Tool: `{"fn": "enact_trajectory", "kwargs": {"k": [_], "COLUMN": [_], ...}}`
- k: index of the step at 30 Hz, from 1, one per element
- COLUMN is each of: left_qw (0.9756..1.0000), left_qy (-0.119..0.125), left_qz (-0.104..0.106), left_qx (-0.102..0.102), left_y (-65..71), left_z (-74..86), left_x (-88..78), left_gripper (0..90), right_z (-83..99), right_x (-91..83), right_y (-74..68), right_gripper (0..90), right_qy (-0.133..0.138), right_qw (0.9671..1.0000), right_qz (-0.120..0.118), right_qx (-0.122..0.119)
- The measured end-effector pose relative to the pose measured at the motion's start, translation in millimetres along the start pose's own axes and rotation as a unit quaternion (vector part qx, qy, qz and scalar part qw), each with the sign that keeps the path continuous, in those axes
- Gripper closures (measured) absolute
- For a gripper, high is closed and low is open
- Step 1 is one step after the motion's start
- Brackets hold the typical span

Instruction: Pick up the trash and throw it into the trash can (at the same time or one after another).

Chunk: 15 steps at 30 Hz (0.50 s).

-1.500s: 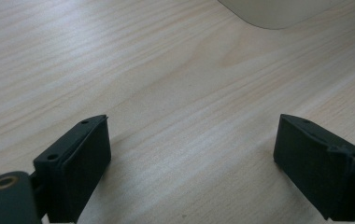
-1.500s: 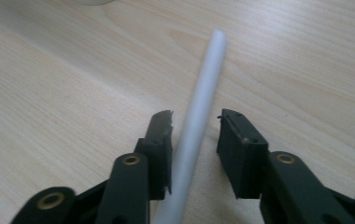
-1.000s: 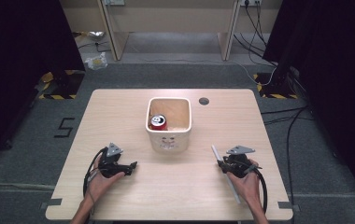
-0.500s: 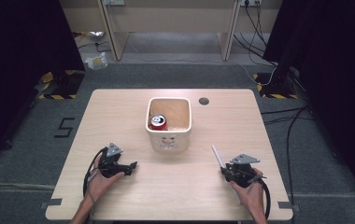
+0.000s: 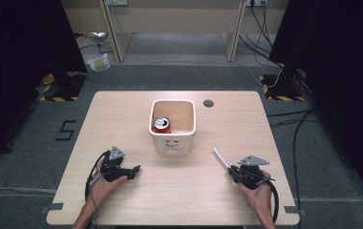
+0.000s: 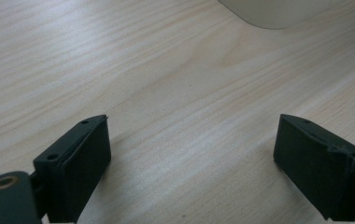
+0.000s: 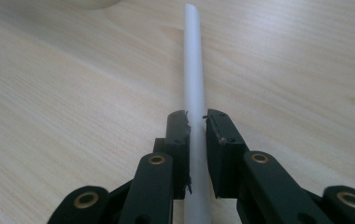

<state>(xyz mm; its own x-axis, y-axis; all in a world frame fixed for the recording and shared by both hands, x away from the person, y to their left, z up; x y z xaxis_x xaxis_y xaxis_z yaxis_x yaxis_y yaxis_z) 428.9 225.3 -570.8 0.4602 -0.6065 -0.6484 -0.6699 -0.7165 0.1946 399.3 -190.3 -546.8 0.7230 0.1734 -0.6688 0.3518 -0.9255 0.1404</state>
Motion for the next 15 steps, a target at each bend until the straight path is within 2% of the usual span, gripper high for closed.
{"fn": "enact_trajectory", "kwargs": {"k": [4,15], "left_qw": [1.0000,1.0000], "left_qy": [-0.001,0.000], "left_qz": [0.000,0.000], "left_qx": [0.000,0.000], "left_y": [0.0,0.0], "left_z": [0.0,0.0], "left_x": [-0.1,0.0], "left_gripper": [10.2,10.2], "right_z": [-7.8,-44.4], "right_x": [-4.4,-13.5], "right_y": [2.6,13.5], "right_gripper": [79.5,79.4], "right_qy": [0.012,0.055], "right_qw": [0.9999,0.9984], "right_qz": [0.000,0.005], "right_qx": [0.002,0.013]}}
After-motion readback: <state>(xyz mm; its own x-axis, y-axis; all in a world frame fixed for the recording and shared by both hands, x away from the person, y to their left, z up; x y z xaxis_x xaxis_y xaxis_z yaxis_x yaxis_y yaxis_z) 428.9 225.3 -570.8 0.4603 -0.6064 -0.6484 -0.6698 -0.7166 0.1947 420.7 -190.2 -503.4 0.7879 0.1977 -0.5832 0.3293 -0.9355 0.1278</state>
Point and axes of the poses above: each handheld gripper's, and its own axes: x roughly forward along the jaws, z roughly out of its underside, y roughly to its right, the point moved 7 cm from there along x, roughly forward along the jaws, and after that the axes turned 15 degrees about z, right-handed, at the moved point
